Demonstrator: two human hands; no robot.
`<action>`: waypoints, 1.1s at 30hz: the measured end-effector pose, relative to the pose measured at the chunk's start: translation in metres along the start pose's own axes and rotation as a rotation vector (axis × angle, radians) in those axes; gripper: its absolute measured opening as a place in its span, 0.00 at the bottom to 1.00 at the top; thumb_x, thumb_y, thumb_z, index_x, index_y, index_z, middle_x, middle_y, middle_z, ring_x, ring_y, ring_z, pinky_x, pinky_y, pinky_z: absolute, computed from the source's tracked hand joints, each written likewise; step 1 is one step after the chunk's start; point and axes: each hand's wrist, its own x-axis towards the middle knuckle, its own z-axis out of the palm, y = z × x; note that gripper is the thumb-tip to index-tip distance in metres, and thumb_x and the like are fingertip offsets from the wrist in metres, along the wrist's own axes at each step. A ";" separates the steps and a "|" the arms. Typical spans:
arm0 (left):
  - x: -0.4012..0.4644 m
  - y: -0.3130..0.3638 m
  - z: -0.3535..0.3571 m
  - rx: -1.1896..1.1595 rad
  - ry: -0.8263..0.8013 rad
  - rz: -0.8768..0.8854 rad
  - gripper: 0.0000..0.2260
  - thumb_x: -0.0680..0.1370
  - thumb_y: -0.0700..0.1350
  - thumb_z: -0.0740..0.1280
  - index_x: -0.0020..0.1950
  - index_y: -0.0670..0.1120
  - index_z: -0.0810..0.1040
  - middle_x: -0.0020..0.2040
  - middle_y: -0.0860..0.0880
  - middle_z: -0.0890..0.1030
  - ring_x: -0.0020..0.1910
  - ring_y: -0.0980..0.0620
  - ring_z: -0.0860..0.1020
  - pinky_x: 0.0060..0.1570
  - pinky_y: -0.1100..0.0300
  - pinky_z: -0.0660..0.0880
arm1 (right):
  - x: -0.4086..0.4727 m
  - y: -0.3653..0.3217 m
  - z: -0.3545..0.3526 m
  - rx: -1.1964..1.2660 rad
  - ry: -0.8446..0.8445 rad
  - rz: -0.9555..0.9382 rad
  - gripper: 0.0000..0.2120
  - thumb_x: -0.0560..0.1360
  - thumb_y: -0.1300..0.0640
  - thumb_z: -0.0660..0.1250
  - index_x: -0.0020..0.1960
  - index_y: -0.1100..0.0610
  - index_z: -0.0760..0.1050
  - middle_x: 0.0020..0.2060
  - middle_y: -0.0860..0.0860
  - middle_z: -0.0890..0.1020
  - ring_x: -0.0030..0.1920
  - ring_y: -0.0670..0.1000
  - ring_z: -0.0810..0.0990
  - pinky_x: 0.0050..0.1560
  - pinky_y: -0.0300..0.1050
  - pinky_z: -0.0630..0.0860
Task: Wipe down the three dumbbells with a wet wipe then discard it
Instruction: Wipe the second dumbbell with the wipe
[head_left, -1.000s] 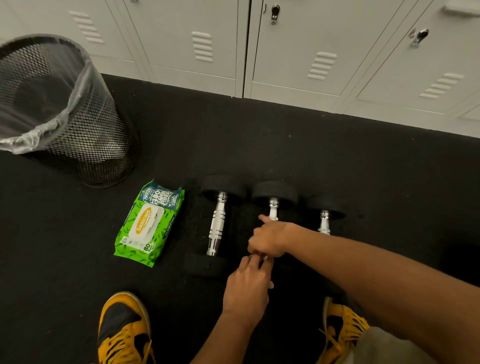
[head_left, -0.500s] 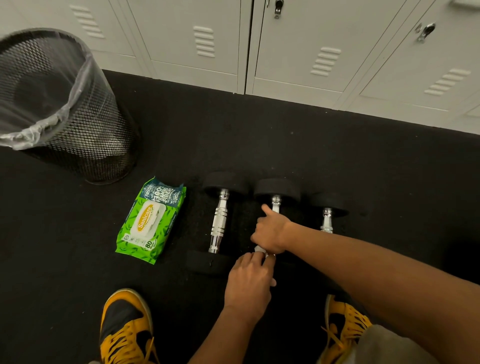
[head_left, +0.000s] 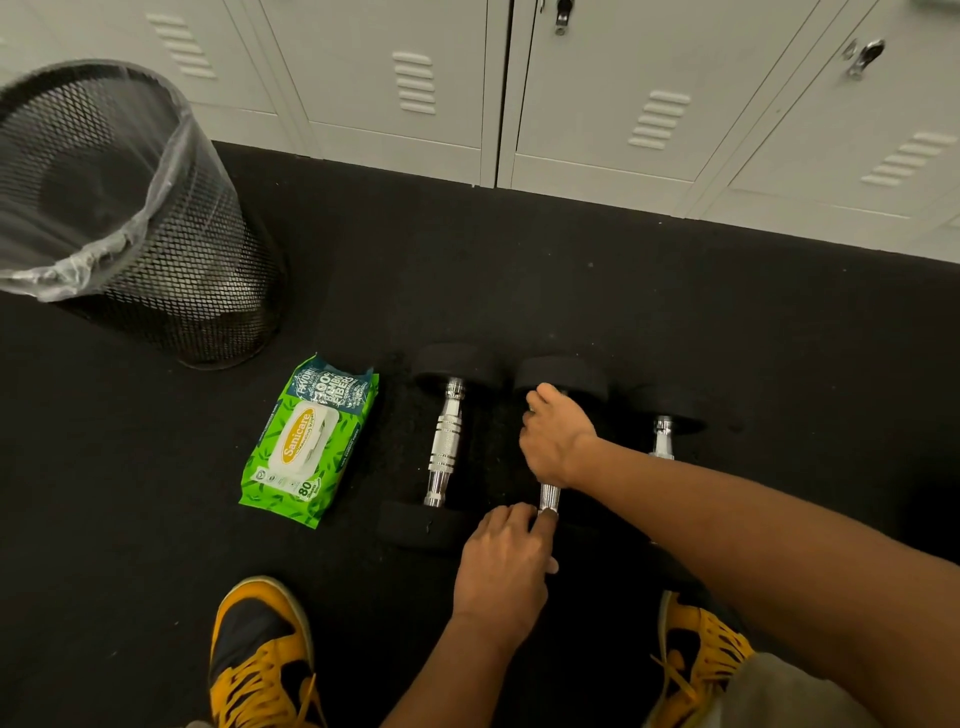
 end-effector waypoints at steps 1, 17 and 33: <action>0.000 0.000 0.000 0.000 -0.002 0.000 0.22 0.78 0.48 0.67 0.72 0.51 0.68 0.65 0.49 0.74 0.62 0.50 0.73 0.62 0.56 0.70 | 0.000 0.001 -0.001 -0.012 -0.003 0.005 0.17 0.81 0.47 0.56 0.57 0.53 0.79 0.53 0.52 0.80 0.55 0.54 0.73 0.59 0.51 0.63; 0.000 0.001 -0.012 -0.030 -0.069 -0.047 0.21 0.79 0.47 0.65 0.72 0.51 0.67 0.66 0.50 0.72 0.64 0.50 0.69 0.61 0.58 0.70 | -0.033 0.007 0.022 0.621 0.208 0.303 0.12 0.77 0.65 0.65 0.59 0.57 0.75 0.60 0.51 0.77 0.55 0.55 0.77 0.39 0.46 0.68; 0.001 -0.006 -0.018 -0.010 -0.177 -0.093 0.24 0.80 0.45 0.65 0.75 0.53 0.62 0.71 0.49 0.68 0.73 0.45 0.62 0.71 0.53 0.61 | -0.015 -0.022 0.031 1.826 0.334 0.955 0.17 0.79 0.57 0.65 0.67 0.58 0.72 0.59 0.56 0.79 0.59 0.54 0.78 0.47 0.37 0.70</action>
